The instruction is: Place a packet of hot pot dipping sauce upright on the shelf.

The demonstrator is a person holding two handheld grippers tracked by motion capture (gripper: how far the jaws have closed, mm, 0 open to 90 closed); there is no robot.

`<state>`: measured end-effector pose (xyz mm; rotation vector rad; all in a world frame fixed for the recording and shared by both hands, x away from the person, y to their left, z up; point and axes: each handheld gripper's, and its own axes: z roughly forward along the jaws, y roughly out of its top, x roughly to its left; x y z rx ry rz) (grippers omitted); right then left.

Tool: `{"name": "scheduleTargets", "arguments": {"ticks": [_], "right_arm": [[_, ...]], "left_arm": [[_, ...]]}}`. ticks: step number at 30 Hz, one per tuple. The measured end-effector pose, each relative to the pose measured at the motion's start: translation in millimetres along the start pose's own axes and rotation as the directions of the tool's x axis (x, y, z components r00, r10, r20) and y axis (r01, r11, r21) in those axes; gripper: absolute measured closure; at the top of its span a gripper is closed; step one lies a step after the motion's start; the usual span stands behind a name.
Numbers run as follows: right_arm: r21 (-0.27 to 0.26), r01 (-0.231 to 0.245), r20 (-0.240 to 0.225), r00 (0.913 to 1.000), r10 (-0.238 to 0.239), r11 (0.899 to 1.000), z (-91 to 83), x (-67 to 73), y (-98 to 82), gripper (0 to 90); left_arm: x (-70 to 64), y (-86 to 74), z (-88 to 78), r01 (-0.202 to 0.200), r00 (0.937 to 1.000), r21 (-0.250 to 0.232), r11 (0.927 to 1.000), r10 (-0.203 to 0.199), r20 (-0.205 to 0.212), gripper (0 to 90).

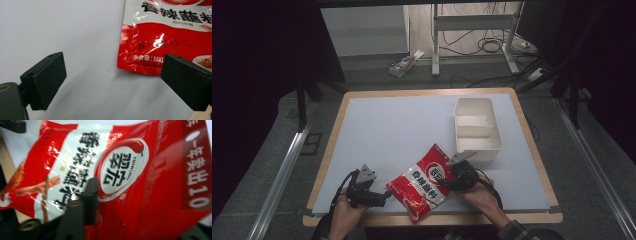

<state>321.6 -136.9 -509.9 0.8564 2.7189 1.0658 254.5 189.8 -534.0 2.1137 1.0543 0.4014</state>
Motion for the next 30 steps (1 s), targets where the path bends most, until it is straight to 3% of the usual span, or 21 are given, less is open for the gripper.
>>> {"name": "scheduleTargets", "arguments": {"ticks": [2, 5, 15, 22, 30], "right_arm": [[-0.01, 0.013, -0.015, 0.9998, -0.013, 1.0, -0.3, 1.0, 5.3, 81.4], [-0.021, 0.019, -0.024, 0.9995, -0.02, 1.0, -3.3, 2.2, 10.8, 87.3], [-0.075, 0.018, -0.074, 0.997, -0.023, 0.997, -20.6, -0.8, 34.7, 88.0], [-0.141, 0.047, -0.096, 0.9936, -0.06, 0.989, -46.6, -0.6, 67.2, 88.1], [-0.166, 0.087, -0.109, 0.9884, -0.106, 0.982, -59.3, 4.0, 90.9, 88.3]], "left_arm": [[0.0, -0.1, -0.3, 0.002, 1.0, -0.002, 1.0, -0.002, 0.0, 5.8], [1.1, -0.3, -1.1, 0.011, 0.9999, -0.006, 0.9999, -0.011, -0.004, 5.2], [3.3, -1.0, -3.1, 0.021, 0.9998, -0.024, 0.9995, -0.021, -0.005, 3.9], [3.7, -1.0, -2.5, 0.022, 0.9997, -0.021, 0.9995, -0.022, -0.003, 3.9], [3.6, -1.1, -2.2, 0.02, 0.9998, -0.022, 0.9995, -0.02, 0.003, 4.2]]}}
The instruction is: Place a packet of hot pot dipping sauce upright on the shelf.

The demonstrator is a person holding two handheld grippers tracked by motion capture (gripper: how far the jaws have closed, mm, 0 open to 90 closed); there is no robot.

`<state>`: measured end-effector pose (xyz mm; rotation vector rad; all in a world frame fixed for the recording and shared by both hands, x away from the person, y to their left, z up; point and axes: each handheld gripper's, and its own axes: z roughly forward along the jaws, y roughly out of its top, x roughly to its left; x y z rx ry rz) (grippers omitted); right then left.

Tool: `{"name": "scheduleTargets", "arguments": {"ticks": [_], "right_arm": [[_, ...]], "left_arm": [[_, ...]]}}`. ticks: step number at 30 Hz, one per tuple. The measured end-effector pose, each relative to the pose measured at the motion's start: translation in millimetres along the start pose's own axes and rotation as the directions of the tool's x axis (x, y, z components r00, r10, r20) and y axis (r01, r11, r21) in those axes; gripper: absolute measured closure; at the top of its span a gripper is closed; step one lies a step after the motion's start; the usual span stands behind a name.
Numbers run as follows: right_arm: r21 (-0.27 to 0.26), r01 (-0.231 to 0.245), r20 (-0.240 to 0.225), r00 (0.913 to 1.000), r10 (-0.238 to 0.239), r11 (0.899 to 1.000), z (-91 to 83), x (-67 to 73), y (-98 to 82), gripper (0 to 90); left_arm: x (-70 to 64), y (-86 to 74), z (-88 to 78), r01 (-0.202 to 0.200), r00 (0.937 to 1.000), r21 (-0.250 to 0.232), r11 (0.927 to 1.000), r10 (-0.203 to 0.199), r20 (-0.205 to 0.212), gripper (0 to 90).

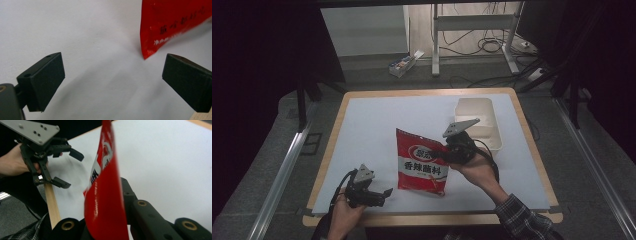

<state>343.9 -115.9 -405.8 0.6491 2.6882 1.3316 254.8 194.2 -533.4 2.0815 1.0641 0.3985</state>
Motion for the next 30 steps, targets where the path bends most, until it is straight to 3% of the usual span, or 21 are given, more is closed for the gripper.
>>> {"name": "scheduleTargets", "arguments": {"ticks": [10, 16, 21, 30], "right_arm": [[-0.008, 0.039, 0.017, 0.9991, -0.039, 0.999, -3.8, 1.7, 18.7, 88.3], [-0.02, 0.058, 0.06, 0.9966, -0.057, 0.998, -8.2, -3.5, 30.2, 88.3], [-0.043, 0.041, 0.101, 0.9942, -0.036, 0.998, -12.0, -15.2, 37.1, 88.3], [-0.097, 0.006, 0.117, 0.9931, 0.005, 0.995, -23.7, -32.2, 53.7, 88.3]], "left_arm": [[1.1, -0.3, -0.6, 0.008, 1.0, -0.007, 0.9999, -0.008, 0.005, 4.2], [1.1, -0.3, -0.4, 0.009, 0.9999, -0.005, 1.0, -0.009, 0.007, 4.3], [1.6, -0.4, -0.4, 0.016, 0.9999, -0.008, 0.9998, -0.015, 0.007, 4.4], [2.2, -0.5, -0.4, 0.02, 0.9998, -0.008, 0.9998, -0.02, 0.008, 4.6]]}}
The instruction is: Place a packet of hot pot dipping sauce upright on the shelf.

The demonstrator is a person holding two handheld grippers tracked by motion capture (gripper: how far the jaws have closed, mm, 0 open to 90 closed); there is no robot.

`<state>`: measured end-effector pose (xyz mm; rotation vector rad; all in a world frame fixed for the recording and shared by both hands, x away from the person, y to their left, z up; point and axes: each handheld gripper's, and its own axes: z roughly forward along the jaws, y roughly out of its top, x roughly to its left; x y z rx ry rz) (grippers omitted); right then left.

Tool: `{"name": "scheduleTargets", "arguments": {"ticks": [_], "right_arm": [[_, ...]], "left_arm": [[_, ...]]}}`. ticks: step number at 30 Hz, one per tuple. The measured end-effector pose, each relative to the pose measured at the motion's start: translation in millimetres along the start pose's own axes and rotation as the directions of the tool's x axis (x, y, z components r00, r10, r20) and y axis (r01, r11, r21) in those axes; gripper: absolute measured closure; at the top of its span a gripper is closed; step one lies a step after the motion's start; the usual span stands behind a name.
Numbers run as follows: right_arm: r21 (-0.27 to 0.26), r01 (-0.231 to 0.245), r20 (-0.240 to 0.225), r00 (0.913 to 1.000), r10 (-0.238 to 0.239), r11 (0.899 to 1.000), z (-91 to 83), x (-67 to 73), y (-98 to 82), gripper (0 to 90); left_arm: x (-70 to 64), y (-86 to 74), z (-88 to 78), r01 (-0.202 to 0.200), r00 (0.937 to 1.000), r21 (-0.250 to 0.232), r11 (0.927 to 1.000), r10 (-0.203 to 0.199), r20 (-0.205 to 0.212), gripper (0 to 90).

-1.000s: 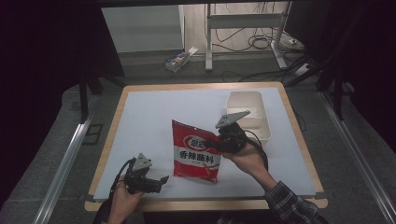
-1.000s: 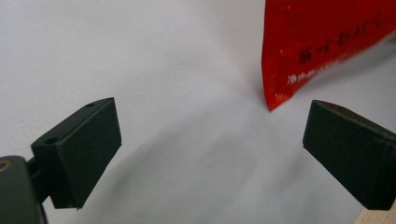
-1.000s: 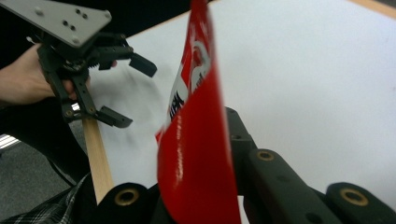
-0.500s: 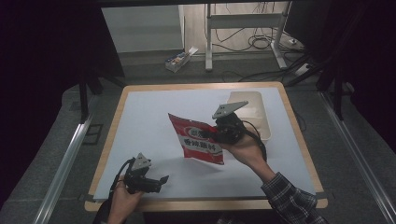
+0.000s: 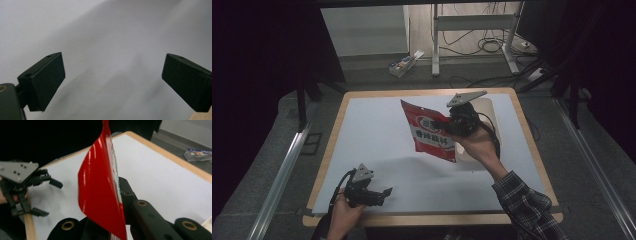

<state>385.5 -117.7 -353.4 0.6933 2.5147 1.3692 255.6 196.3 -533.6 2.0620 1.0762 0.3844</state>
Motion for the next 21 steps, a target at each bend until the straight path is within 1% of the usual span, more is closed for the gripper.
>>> {"name": "scheduleTargets", "arguments": {"ticks": [1, 8, 9, 10, 13, 14, 15, 16, 20, 21], "right_arm": [[-0.004, -0.002, 0.008, 1.0, 0.002, 1.0, -1.3, -3.3, 6.2, 88.2], [-0.019, -0.005, 0.028, 0.9996, 0.006, 1.0, -1.4, -12.0, 18.5, 88.3], [-0.023, -0.006, 0.037, 0.9993, 0.007, 1.0, -0.8, -16.1, 22.4, 88.3], [-0.023, -0.006, 0.037, 0.9993, 0.007, 1.0, -0.8, -16.1, 22.4, 88.3], [-0.024, -0.016, 0.052, 0.9985, 0.017, 1.0, 0.9, -24.5, 27.1, 88.3], [-0.024, -0.016, 0.052, 0.9985, 0.017, 1.0, 0.9, -24.5, 27.1, 88.3], [-0.029, -0.024, 0.058, 0.998, 0.026, 0.999, 1.7, -28.9, 29.1, 88.3], [-0.029, -0.024, 0.058, 0.998, 0.026, 0.999, 1.7, -28.9, 29.1, 88.3], [-0.03, -0.035, 0.083, 0.9958, 0.038, 0.999, 2.5, -38.6, 33.2, 88.3], [-0.032, -0.044, 0.094, 0.9944, 0.047, 0.999, 2.3, -43.1, 35.0, 88.3]], "left_arm": [[0.2, 0.0, -0.2, 0.001, 1.0, -0.001, 1.0, -0.001, 0.001, 4.6], [1.2, -0.2, -0.6, 0.01, 0.9999, -0.006, 0.9999, -0.01, 0.006, 4.6], [1.4, -0.3, -0.7, 0.012, 0.9999, -0.008, 0.9999, -0.012, 0.008, 4.6], [1.4, -0.3, -0.7, 0.012, 0.9999, -0.008, 0.9999, -0.012, 0.008, 4.6], [1.6, -0.3, -0.5, 0.012, 0.9999, -0.007, 0.9999, -0.012, 0.01, 4.6], [1.6, -0.3, -0.5, 0.012, 0.9999, -0.007, 0.9999, -0.012, 0.01, 4.7], [1.8, -0.4, -0.6, 0.013, 0.9999, -0.007, 0.9999, -0.013, 0.011, 4.6], [1.8, -0.4, -0.6, 0.013, 0.9999, -0.007, 0.9999, -0.013, 0.011, 4.7], [2.1, -0.4, -0.8, 0.015, 0.9998, -0.008, 0.9999, -0.015, 0.013, 4.6], [2.3, -0.5, -0.8, 0.017, 0.9998, -0.008, 0.9998, -0.017, 0.014, 4.6]]}}
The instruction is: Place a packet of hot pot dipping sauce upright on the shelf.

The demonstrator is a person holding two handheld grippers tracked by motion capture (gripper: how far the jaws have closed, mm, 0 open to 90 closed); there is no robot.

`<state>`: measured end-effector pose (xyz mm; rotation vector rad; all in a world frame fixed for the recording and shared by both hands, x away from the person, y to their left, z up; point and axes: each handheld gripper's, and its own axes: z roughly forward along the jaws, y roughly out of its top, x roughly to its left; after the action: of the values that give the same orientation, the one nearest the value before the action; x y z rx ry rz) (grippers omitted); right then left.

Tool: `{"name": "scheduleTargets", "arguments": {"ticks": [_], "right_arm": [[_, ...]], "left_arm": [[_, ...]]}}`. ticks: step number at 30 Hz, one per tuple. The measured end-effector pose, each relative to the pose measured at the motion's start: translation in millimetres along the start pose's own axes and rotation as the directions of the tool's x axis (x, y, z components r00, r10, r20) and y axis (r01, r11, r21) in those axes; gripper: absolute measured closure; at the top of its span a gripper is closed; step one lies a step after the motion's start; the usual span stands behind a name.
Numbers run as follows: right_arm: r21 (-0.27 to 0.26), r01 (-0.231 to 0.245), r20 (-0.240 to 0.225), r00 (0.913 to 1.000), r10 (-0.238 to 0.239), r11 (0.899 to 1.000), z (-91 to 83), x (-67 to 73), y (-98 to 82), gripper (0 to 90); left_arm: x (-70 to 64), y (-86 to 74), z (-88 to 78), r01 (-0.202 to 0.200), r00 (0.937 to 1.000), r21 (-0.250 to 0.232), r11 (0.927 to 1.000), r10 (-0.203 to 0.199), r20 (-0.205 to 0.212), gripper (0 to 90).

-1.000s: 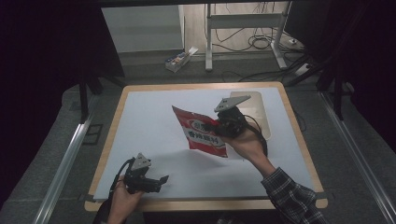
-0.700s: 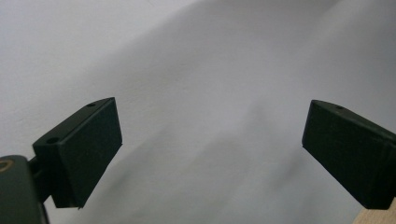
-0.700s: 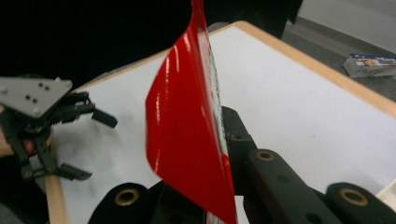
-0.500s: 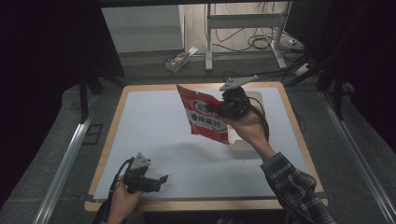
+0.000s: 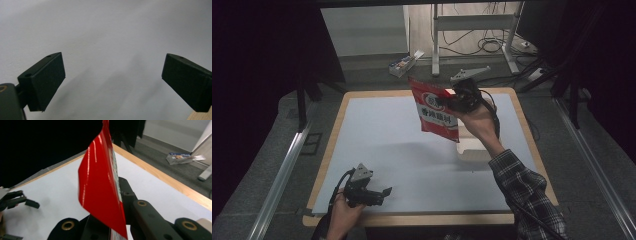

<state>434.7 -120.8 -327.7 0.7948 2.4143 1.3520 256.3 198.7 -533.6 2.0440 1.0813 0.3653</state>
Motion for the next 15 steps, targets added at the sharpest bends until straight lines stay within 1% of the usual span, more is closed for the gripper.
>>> {"name": "scheduleTargets", "arguments": {"ticks": [2, 3, 4, 7, 8, 9, 12, 13, 15], "right_arm": [[-0.001, -0.003, 0.012, 0.9999, 0.003, 1.0, 0.0, -4.6, 1.4, 88.3], [-0.001, -0.003, 0.012, 0.9999, 0.003, 1.0, 0.0, -4.6, 1.4, 88.3], [-0.005, -0.01, 0.023, 0.9997, 0.01, 1.0, -0.6, -9.4, 1.9, 88.3], [-0.008, -0.024, 0.042, 0.9988, 0.024, 1.0, -1.5, -17.4, 1.4, 88.3], [-0.008, -0.024, 0.042, 0.9988, 0.024, 1.0, -1.5, -17.4, 1.4, 88.3], [-0.008, -0.034, 0.053, 0.998, 0.034, 0.999, -2.4, -22.5, 0.4, 88.3], [-0.009, -0.044, 0.067, 0.9967, 0.045, 0.999, -3.6, -29.0, -2.0, 88.3], [-0.009, -0.044, 0.067, 0.9967, 0.045, 0.999, -3.6, -29.0, -2.0, 88.3], [-0.01, -0.055, 0.085, 0.9948, 0.056, 0.998, -5.3, -34.2, -4.3, 88.3]], "left_arm": [[0.2, -0.1, -0.1, 0.002, 1.0, -0.001, 1.0, -0.002, 0.001, 4.7], [0.2, -0.1, -0.1, 0.002, 1.0, -0.001, 1.0, -0.002, 0.001, 4.7], [0.4, -0.1, -0.3, 0.003, 1.0, -0.002, 1.0, -0.003, 0.003, 4.7], [0.5, -0.1, -0.3, 0.004, 1.0, -0.003, 1.0, -0.004, 0.003, 4.7], [0.5, -0.2, -0.3, 0.005, 1.0, -0.003, 1.0, -0.004, 0.003, 4.7], [0.5, -0.2, -0.3, 0.006, 1.0, -0.004, 1.0, -0.006, 0.004, 4.7], [0.9, -0.1, -0.5, 0.003, 1.0, 0.0, 1.0, -0.003, 0.004, 4.7], [0.9, -0.1, -0.5, 0.003, 1.0, 0.0, 1.0, -0.003, 0.004, 4.7], [0.8, -0.2, -0.6, 0.008, 1.0, -0.002, 1.0, -0.008, 0.005, 4.7]]}}
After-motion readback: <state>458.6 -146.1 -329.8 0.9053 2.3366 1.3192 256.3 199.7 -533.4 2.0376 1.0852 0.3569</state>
